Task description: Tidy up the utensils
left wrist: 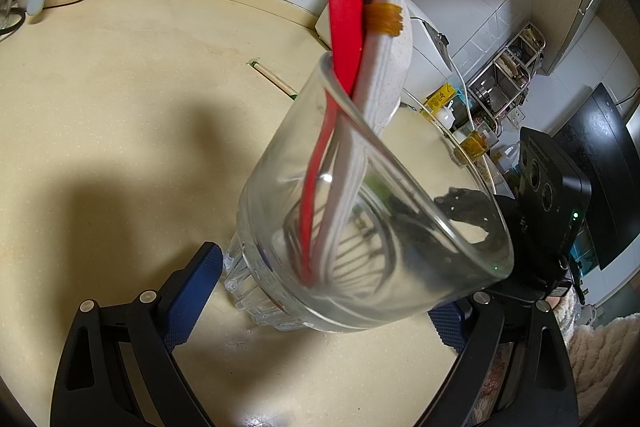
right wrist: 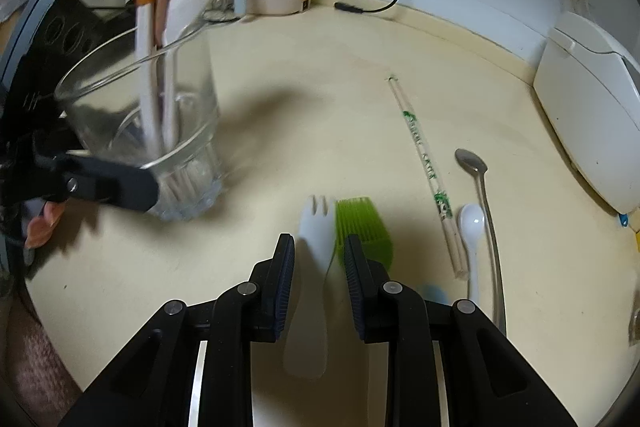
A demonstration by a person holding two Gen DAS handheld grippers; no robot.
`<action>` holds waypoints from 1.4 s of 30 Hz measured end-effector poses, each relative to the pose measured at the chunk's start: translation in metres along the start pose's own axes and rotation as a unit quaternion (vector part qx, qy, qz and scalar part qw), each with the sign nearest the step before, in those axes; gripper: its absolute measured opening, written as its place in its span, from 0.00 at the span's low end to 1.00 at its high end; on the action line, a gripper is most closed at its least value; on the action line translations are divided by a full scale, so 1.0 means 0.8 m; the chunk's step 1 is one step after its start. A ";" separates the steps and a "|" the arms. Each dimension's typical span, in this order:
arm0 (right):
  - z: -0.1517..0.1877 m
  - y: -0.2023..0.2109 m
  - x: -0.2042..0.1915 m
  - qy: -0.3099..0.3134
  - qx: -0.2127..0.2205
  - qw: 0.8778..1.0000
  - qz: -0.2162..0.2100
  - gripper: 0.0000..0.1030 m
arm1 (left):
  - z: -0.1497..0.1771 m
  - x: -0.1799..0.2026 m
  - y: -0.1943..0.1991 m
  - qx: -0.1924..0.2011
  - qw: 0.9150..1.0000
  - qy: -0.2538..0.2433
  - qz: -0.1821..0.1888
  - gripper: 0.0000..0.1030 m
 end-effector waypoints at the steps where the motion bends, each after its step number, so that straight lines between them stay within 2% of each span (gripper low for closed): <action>1: 0.000 0.000 0.000 -0.001 -0.001 1.000 -0.002 0.25 | 0.000 0.000 0.000 0.000 1.000 0.000 0.000 0.93; 5: 0.002 0.003 -0.012 -0.003 0.000 0.999 -0.052 0.25 | 0.000 0.000 0.000 0.000 1.000 0.000 0.000 0.93; 6: 0.004 0.001 -0.014 0.000 -0.006 0.999 -0.053 0.25 | 0.000 0.000 0.000 0.000 1.000 0.000 0.000 0.93; 9: 0.008 -0.006 -0.007 0.000 -0.020 1.000 -0.015 0.25 | 0.000 0.000 0.000 0.000 1.000 0.000 0.000 0.93; 15: 0.002 -0.015 -0.003 -0.017 -0.003 0.999 -0.027 0.27 | 0.000 0.000 0.000 0.000 1.000 0.000 0.000 0.93; 20: -0.012 -0.026 0.001 -0.013 0.005 1.000 -0.015 0.32 | 0.000 0.000 0.000 0.000 1.000 0.000 0.000 0.93; 30: -0.019 -0.031 0.002 -0.014 0.015 1.000 -0.014 0.33 | 0.000 0.000 0.000 0.000 1.000 0.000 0.000 0.93; 31: -0.020 -0.032 0.003 -0.014 0.016 1.000 -0.015 0.32 | 0.000 0.000 0.000 0.000 1.000 0.000 0.000 0.93; 33: -0.021 -0.035 0.004 -0.016 0.018 1.000 -0.020 0.23 | 0.000 0.000 0.000 0.000 1.000 0.000 0.000 0.93; 36: -0.021 -0.033 0.002 -0.020 0.019 0.999 -0.018 0.22 | 0.000 0.000 0.000 0.000 1.000 0.000 0.000 0.93; 42: -0.021 -0.018 0.005 -0.053 0.047 0.997 -0.043 0.22 | 0.000 0.000 0.000 0.000 1.000 0.000 0.000 0.93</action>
Point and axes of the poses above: each gripper's, at about its wrist camera, not at the fingertips, and y roughly against the way its jaws point, x to its right, z to its underside, the point moved 8 cm from there along -y, roughly the way its jaws point, and after that the axes turned 13 degrees about y, right-handed, at the moved point
